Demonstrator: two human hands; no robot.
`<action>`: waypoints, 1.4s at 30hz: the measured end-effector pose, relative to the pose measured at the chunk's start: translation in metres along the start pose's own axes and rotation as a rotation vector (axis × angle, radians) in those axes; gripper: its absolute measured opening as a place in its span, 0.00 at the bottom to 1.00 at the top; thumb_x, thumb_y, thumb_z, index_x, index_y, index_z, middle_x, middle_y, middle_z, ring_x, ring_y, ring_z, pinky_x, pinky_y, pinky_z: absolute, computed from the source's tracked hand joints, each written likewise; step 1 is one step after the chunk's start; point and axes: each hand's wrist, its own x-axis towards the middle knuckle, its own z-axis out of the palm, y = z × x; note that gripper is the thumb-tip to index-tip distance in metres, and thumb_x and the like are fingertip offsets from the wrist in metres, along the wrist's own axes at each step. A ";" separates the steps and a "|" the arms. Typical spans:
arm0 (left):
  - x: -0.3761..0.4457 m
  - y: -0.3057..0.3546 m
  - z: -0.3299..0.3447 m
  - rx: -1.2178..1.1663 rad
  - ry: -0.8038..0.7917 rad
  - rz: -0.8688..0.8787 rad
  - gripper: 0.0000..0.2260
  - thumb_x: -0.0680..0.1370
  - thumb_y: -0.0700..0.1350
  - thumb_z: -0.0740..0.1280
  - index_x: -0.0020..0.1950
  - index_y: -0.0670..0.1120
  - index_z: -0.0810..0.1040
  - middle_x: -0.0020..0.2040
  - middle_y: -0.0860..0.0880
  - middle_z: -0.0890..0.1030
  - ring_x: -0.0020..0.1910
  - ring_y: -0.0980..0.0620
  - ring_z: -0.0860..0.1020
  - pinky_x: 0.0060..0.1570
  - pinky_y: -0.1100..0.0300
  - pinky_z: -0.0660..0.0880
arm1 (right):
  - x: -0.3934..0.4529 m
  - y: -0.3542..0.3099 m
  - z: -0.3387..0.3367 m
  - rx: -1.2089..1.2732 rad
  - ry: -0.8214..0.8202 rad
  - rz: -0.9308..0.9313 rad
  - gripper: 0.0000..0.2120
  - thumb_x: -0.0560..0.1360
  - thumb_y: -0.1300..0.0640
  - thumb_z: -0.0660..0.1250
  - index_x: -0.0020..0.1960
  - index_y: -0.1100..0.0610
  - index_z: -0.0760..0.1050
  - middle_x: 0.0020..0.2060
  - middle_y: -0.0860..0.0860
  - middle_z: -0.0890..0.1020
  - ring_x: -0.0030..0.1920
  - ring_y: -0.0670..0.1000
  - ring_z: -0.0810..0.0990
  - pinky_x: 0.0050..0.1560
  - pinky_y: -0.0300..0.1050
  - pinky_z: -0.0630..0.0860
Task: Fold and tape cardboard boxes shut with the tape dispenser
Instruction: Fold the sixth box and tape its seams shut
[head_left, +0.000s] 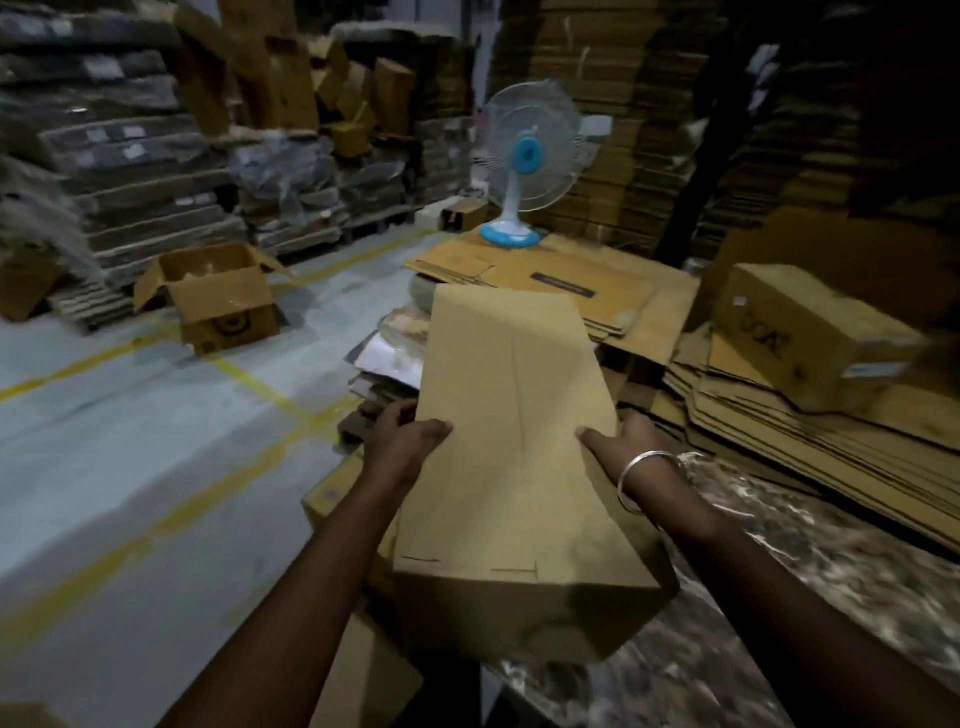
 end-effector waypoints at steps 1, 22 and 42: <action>-0.002 -0.006 0.022 0.014 -0.031 -0.003 0.31 0.53 0.47 0.79 0.55 0.43 0.82 0.51 0.42 0.85 0.49 0.40 0.84 0.56 0.41 0.80 | -0.003 0.017 -0.018 0.011 0.012 0.017 0.20 0.73 0.44 0.73 0.57 0.56 0.81 0.52 0.55 0.85 0.52 0.60 0.82 0.49 0.48 0.76; -0.178 -0.089 0.365 0.368 -0.544 0.002 0.20 0.65 0.46 0.74 0.56 0.52 0.84 0.51 0.52 0.86 0.50 0.46 0.85 0.57 0.42 0.79 | -0.071 0.320 -0.260 0.047 0.298 0.417 0.43 0.67 0.33 0.71 0.74 0.56 0.64 0.66 0.57 0.76 0.62 0.62 0.78 0.56 0.54 0.79; -0.218 -0.102 0.398 0.936 -0.495 0.790 0.23 0.77 0.45 0.64 0.73 0.44 0.70 0.69 0.46 0.71 0.63 0.45 0.72 0.57 0.52 0.73 | -0.079 0.369 -0.255 0.006 0.316 0.399 0.33 0.69 0.31 0.68 0.66 0.52 0.76 0.59 0.53 0.79 0.57 0.57 0.80 0.56 0.54 0.79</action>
